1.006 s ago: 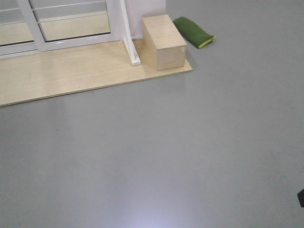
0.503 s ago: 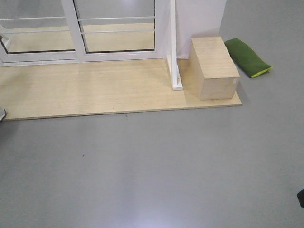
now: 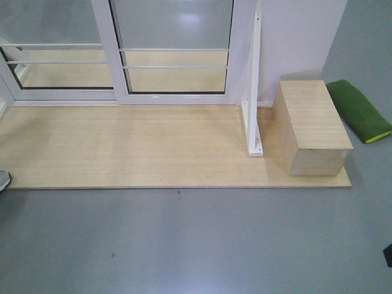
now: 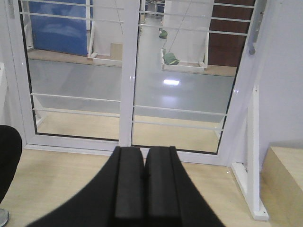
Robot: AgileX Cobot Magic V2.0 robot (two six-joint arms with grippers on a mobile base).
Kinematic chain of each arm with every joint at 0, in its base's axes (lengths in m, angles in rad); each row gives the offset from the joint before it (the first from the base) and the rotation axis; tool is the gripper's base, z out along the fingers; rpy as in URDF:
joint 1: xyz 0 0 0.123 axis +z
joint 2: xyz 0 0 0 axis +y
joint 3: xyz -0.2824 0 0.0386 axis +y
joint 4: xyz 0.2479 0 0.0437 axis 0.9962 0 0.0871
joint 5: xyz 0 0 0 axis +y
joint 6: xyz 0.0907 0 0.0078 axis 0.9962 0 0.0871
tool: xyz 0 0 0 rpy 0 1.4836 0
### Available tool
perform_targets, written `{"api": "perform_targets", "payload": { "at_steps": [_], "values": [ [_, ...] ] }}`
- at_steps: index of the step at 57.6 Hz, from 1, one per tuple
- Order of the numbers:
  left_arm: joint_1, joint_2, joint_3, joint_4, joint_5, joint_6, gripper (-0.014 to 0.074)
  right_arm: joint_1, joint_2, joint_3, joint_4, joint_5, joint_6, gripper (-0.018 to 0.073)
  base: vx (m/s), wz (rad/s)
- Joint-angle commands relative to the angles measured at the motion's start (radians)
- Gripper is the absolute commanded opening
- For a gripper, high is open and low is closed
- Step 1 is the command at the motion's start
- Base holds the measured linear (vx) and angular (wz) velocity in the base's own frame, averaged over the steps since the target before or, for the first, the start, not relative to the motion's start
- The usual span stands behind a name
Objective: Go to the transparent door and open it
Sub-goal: 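Drive the base up close to the white-framed sliding glass door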
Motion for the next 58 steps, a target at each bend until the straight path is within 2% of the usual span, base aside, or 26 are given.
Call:
{"api": "perform_targets", "payload": {
  "at_steps": [1,58],
  "values": [
    [0.001,-0.004,0.032,-0.004,-0.084,-0.007,-0.0006,-0.002,-0.014,0.013,0.0,-0.088,-0.008,-0.0008,0.57,0.12],
    [0.001,-0.004,0.032,-0.004,-0.084,-0.007,-0.0006,-0.002,-0.014,0.013,0.0,-0.088,-0.008,-0.0008,0.53,0.04]
  ]
}}
